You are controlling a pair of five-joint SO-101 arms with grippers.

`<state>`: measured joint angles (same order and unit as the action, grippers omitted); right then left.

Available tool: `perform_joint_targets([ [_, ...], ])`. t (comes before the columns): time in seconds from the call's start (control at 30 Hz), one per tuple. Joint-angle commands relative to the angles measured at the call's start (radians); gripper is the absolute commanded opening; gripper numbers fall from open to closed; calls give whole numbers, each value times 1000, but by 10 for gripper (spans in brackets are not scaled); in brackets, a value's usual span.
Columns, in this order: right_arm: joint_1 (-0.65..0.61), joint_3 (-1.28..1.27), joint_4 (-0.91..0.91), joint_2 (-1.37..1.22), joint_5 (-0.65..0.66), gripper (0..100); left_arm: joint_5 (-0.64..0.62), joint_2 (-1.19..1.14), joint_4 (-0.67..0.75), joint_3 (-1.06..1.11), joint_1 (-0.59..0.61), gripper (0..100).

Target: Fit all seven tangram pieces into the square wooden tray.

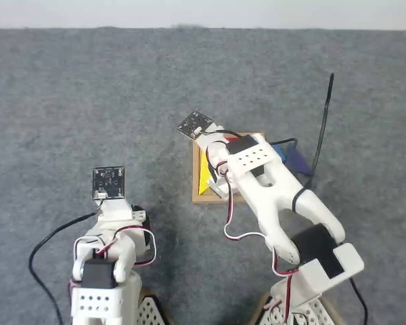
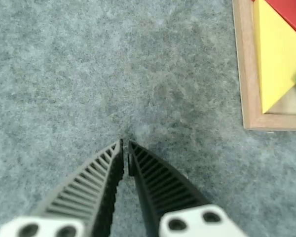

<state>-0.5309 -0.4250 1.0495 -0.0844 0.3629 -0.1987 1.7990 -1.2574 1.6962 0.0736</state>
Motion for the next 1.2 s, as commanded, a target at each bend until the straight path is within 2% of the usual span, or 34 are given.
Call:
perform_joint_targets([
  [0.0, 7, 54, 25, 18, 21, 193, 15, 20, -5, -13, 6, 14],
  [0.13, 4, 54, 25, 18, 20, 245, 15, 20, -5, -13, 6, 14],
  [0.4, 1, 66, 1, 28, 12, 245, 15, 20, -5, -13, 6, 14],
  [0.57, 36, 68, -61, 105, -26, 195, 15, 20, -5, -13, 6, 14],
  [0.87, 64, -55, -54, 148, -26, 124, 15, 20, -5, -13, 6, 14],
  [1.17, 104, -94, -125, 59, -23, 123, 15, 20, -5, -13, 6, 14],
])
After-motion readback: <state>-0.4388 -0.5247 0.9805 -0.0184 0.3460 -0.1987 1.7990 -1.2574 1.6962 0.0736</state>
